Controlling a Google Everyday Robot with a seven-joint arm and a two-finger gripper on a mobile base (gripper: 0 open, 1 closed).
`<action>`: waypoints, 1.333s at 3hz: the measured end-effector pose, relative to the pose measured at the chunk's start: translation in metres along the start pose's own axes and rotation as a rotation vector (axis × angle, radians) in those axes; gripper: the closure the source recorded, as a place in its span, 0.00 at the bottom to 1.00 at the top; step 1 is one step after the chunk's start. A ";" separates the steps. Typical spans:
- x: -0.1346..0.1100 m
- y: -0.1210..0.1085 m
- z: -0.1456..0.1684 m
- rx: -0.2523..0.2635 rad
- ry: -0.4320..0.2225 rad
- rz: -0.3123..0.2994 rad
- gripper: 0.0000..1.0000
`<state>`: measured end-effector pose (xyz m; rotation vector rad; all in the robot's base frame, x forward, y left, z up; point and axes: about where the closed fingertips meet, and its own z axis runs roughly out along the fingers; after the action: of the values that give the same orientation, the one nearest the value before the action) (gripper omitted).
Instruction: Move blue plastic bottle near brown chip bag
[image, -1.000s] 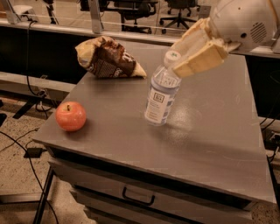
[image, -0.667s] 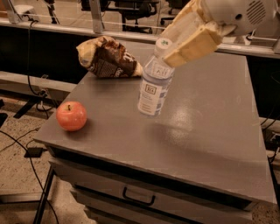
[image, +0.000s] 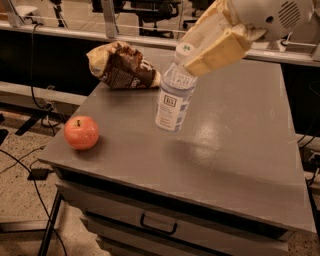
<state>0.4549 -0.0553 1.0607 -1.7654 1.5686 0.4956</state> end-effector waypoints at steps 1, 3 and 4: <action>0.001 -0.017 -0.005 0.012 -0.009 0.001 1.00; 0.029 -0.119 -0.020 0.081 -0.029 0.073 1.00; 0.046 -0.144 -0.022 0.108 -0.014 0.124 1.00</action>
Offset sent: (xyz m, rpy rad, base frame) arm 0.1314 -0.0404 0.0420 0.0819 -0.0220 -0.0793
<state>0.5992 -0.1017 1.0799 -1.5875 1.6701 0.4723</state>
